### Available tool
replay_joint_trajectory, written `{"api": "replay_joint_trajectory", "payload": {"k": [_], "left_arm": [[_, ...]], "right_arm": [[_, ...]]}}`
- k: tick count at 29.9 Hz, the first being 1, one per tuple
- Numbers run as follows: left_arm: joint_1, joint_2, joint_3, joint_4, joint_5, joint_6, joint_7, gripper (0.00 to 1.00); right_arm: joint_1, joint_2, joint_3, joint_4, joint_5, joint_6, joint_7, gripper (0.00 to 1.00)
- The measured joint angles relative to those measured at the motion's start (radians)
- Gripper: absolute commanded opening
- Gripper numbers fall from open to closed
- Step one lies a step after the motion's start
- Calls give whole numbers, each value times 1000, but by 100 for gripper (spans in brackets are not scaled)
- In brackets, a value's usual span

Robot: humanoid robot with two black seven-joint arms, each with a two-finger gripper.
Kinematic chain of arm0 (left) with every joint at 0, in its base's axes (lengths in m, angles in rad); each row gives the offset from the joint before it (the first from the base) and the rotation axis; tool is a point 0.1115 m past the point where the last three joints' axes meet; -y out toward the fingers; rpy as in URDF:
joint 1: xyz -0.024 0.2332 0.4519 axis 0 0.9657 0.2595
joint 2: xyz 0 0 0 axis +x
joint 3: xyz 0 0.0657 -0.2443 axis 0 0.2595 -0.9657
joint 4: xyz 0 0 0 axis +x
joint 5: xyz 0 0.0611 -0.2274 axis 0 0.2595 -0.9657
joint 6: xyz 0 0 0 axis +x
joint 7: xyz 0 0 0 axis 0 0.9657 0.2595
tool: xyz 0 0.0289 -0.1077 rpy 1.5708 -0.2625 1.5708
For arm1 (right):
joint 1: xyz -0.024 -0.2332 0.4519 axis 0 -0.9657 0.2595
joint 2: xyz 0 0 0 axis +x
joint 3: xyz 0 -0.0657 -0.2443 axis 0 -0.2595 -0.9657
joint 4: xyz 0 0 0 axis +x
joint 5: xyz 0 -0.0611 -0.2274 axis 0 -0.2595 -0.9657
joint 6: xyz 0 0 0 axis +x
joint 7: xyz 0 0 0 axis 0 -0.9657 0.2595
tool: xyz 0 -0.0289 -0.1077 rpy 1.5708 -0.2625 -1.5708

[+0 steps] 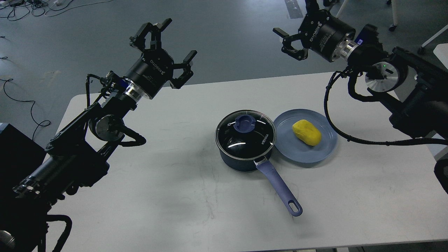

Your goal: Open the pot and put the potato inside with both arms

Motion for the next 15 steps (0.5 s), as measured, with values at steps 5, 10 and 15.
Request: {"api": "replay_joint_trajectory", "payload": {"k": [5, 10, 15], "left_arm": [[-7, 12, 9, -32, 1, 74, 20, 98], [-14, 38, 9, -30, 3, 109, 33, 98], [-23, 46, 12, -29, 14, 109, 32, 98]], "right_arm": [[19, 14, -9, -3, 0, -28, -3, 100], [54, 14, -14, -4, -1, -45, -3, 100], [60, 8, -26, -4, -2, -47, -3, 100]]}}
